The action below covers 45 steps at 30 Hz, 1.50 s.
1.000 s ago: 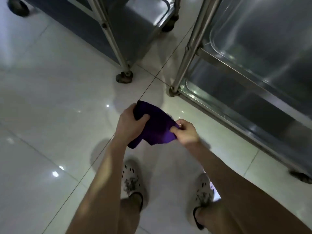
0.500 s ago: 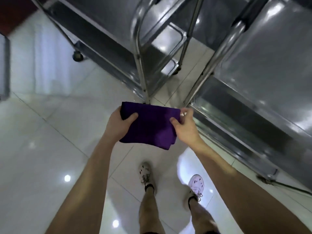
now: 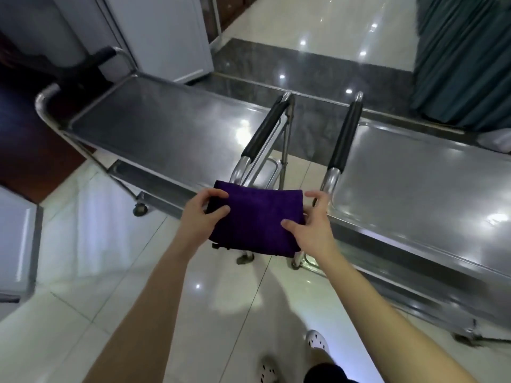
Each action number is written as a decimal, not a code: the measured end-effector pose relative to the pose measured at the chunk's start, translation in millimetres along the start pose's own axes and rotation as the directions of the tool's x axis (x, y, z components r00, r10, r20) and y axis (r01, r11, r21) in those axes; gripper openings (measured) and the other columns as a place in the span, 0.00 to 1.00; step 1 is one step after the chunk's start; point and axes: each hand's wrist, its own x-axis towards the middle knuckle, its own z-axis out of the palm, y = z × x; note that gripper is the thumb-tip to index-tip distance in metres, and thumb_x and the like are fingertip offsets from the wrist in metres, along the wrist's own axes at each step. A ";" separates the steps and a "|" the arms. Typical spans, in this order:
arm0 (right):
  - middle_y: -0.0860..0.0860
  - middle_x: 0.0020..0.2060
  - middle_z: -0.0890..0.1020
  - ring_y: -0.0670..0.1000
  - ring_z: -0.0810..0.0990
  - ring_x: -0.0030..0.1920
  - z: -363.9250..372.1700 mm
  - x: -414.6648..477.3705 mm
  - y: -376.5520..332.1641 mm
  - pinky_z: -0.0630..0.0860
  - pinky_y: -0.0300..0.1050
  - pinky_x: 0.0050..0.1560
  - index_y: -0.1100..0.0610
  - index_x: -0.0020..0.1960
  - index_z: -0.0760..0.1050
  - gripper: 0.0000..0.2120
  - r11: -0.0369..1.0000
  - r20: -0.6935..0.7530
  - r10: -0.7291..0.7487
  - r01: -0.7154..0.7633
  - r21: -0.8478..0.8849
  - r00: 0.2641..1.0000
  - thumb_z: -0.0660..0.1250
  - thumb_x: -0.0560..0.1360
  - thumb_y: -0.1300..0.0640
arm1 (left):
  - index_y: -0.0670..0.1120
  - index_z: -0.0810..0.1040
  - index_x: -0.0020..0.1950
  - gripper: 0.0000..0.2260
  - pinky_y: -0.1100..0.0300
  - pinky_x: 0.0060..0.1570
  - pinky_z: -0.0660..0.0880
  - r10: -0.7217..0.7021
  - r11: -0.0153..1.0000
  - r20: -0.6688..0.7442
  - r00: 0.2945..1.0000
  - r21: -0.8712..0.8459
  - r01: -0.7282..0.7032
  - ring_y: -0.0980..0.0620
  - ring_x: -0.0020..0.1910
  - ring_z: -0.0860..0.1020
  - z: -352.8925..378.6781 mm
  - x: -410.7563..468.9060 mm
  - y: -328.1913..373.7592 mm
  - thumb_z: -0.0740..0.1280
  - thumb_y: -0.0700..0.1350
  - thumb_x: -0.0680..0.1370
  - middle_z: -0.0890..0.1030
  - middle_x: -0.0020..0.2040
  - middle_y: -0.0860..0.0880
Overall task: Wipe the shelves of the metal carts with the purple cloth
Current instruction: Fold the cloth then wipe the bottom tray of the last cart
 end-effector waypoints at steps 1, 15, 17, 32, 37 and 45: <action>0.49 0.60 0.80 0.48 0.86 0.52 1.9 4.9 -4.6 0.84 0.39 0.39 0.40 0.63 0.69 0.25 0.997 -0.022 -0.035 0.034 -0.062 0.999 0.75 0.80 0.65 | 0.59 0.86 0.58 0.14 0.52 0.56 0.85 -0.004 1.000 0.020 1.000 0.004 0.004 0.54 0.62 0.82 -0.6 12.8 4.3 0.76 0.40 0.80 0.83 0.63 0.58; 0.44 0.64 0.81 0.46 0.80 0.61 47.6 207.5 -51.5 0.72 0.25 0.44 0.42 0.65 0.81 0.14 0.985 -0.217 -0.077 0.041 -0.169 0.973 0.66 0.85 0.59 | 0.52 0.83 0.67 0.21 0.44 0.55 0.86 -0.019 0.980 0.071 0.997 0.198 0.004 0.47 0.60 0.83 8.4 256.0 57.7 0.77 0.36 0.78 0.80 0.67 0.48; 0.49 0.66 0.81 0.48 0.80 0.58 51.4 225.7 -50.3 0.69 0.24 0.40 0.47 0.70 0.80 0.14 0.948 -0.150 0.056 -0.100 -0.301 0.987 0.66 0.86 0.50 | 0.51 0.83 0.68 0.16 0.49 0.55 0.85 -0.110 0.943 0.137 0.984 0.329 0.059 0.47 0.61 0.82 14.0 284.3 52.0 0.76 0.41 0.81 0.81 0.67 0.47; 0.41 0.53 0.83 0.42 0.83 0.51 131.4 165.2 -35.2 0.79 0.40 0.46 0.43 0.65 0.73 0.21 0.950 -0.119 0.167 -0.192 -0.245 0.979 0.77 0.77 0.42 | 0.43 0.77 0.64 0.20 0.46 0.40 0.88 -0.319 0.861 0.564 0.762 0.509 -0.017 0.45 0.49 0.87 81.7 353.9 60.2 0.79 0.50 0.79 0.85 0.55 0.45; 0.48 0.53 0.85 0.50 0.84 0.52 119.4 187.7 -40.9 0.83 0.52 0.54 0.49 0.66 0.76 0.21 0.948 -0.177 0.174 -0.213 -0.234 0.969 0.77 0.77 0.47 | 0.41 0.77 0.63 0.20 0.41 0.43 0.88 -0.233 0.872 0.546 0.805 0.484 -0.075 0.41 0.51 0.87 99.8 365.7 61.2 0.78 0.52 0.80 0.85 0.59 0.41; 0.46 0.57 0.84 0.49 0.83 0.57 92.5 223.7 -42.8 0.81 0.55 0.63 0.48 0.69 0.76 0.23 0.906 -0.238 0.243 -0.307 -0.290 0.940 0.77 0.77 0.45 | 0.38 0.78 0.64 0.22 0.42 0.45 0.88 -0.222 0.881 0.572 0.790 0.465 -0.089 0.40 0.49 0.88 128.4 386.8 78.6 0.76 0.53 0.81 0.86 0.57 0.39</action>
